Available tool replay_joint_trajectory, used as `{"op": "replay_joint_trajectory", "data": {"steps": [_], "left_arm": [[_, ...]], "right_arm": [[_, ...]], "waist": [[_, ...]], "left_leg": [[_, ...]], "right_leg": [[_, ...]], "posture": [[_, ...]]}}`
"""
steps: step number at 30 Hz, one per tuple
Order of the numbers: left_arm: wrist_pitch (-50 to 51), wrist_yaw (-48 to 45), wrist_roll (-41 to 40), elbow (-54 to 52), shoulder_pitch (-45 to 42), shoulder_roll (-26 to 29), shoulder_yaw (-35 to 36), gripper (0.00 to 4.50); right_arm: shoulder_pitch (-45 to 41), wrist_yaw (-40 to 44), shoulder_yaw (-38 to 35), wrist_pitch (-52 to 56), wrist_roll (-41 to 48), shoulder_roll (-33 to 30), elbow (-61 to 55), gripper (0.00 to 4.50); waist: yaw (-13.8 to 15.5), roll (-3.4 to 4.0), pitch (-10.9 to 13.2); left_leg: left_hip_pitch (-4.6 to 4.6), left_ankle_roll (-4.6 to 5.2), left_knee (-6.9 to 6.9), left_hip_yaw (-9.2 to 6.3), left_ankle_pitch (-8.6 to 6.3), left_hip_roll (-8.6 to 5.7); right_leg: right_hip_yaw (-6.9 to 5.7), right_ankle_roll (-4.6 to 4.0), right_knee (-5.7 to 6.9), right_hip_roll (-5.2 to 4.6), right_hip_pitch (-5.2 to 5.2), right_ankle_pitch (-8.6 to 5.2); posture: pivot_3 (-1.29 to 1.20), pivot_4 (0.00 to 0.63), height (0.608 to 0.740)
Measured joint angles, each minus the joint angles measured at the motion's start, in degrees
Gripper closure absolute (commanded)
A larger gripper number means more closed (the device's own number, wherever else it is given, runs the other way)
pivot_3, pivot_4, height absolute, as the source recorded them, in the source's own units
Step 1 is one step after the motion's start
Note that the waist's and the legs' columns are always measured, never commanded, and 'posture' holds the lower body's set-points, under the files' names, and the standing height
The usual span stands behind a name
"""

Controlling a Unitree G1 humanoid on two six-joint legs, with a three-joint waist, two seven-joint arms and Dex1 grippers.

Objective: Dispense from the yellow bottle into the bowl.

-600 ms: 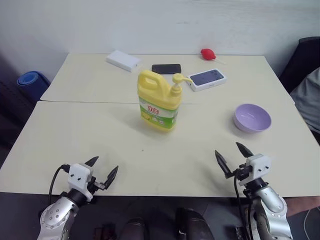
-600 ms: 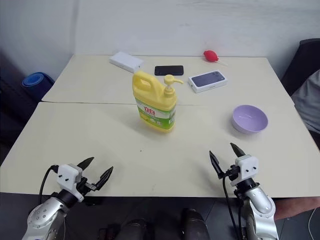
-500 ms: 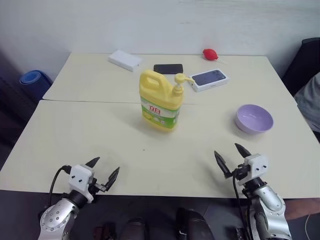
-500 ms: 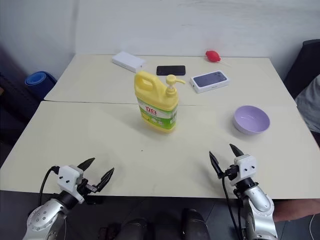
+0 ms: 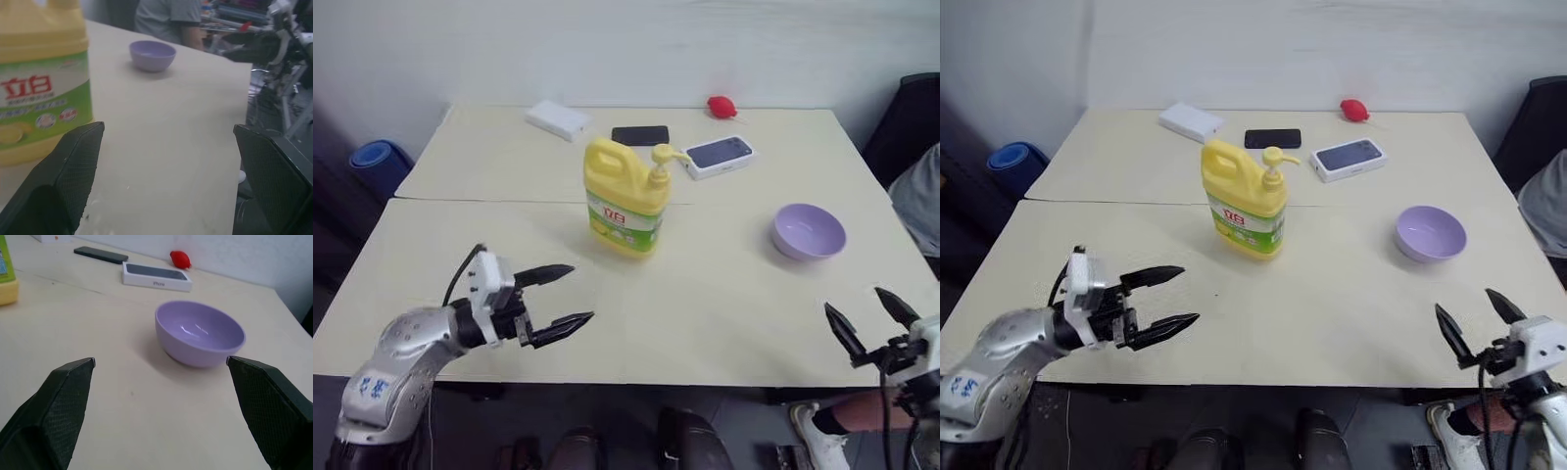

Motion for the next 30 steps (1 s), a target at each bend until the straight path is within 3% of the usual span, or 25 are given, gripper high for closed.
{"op": "replay_joint_trajectory", "data": {"steps": [2, 8, 15, 19, 27, 30], "left_arm": [[1.6, -0.8, -1.2, 1.9, -3.6, -0.9, -1.3, 0.01], [4.2, -0.8, -3.3, 7.0, -11.5, -4.9, -2.5, 0.01], [4.1, -0.5, -2.1, 9.6, -13.6, -7.9, -4.4, 0.01], [4.1, 0.4, -2.0, 7.9, -12.2, -8.5, -4.3, 0.01], [5.4, 6.1, -2.9, 5.4, -8.8, -9.3, -1.6, 0.01], [5.8, 6.9, -3.3, 4.8, -8.8, -9.3, -1.1, 0.0]], "right_arm": [[-3.2, 2.2, 0.9, 2.1, 0.0, -2.1, 2.8, 0.0], [-30.1, 6.0, 7.8, 15.4, -1.3, -12.8, 12.8, 0.0], [-48.3, 7.6, 19.5, 20.8, -11.5, -12.8, 33.0, 0.0], [-53.7, 8.9, 22.5, 23.0, -15.0, -12.7, 39.4, 0.0], [-55.5, 9.3, 23.3, 18.2, -18.8, -10.5, 47.7, 0.0], [-57.0, 9.4, 23.3, 17.4, -19.7, -9.7, 51.0, 0.58]], "waist": [[-0.3, 0.01, 0.0], [-1.3, 0.07, 0.1], [0.3, 0.04, 0.1], [0.1, 0.04, 0.1], [0.1, 0.04, 0.1], [0.0, 0.04, 0.1]], "left_leg": [[0.09, 0.01, 0.01, 0.23, 0.0, -0.02], [0.33, -0.1, -0.09, 0.31, 0.13, 0.04], [-0.38, 0.02, 0.11, 0.16, 0.25, -0.22], [-0.32, 0.07, 0.13, 0.06, 0.26, -0.22], [-0.31, 0.07, 0.13, 0.03, 0.26, -0.2], [-0.31, 0.06, 0.13, 0.04, 0.26, -0.21]], "right_leg": [[0.22, 0.01, 0.04, 0.04, -0.01, 0.0], [0.35, -0.03, 0.19, 0.09, -0.02, -0.02], [0.13, 0.09, 0.41, 0.12, -0.5, 0.05], [0.07, 0.22, 0.2, 0.08, -0.28, 0.12], [0.04, 0.24, 0.19, 0.06, -0.22, 0.13], [0.05, 0.24, 0.19, 0.08, -0.22, 0.14]], "posture": [[0.0, 0.15, 0.74], [0.0, 0.15, 0.74], [0.0, 0.15, 0.74], [0.0, 0.15, 0.74], [0.0, 0.15, 0.74], [0.0, 0.15, 0.74]]}}
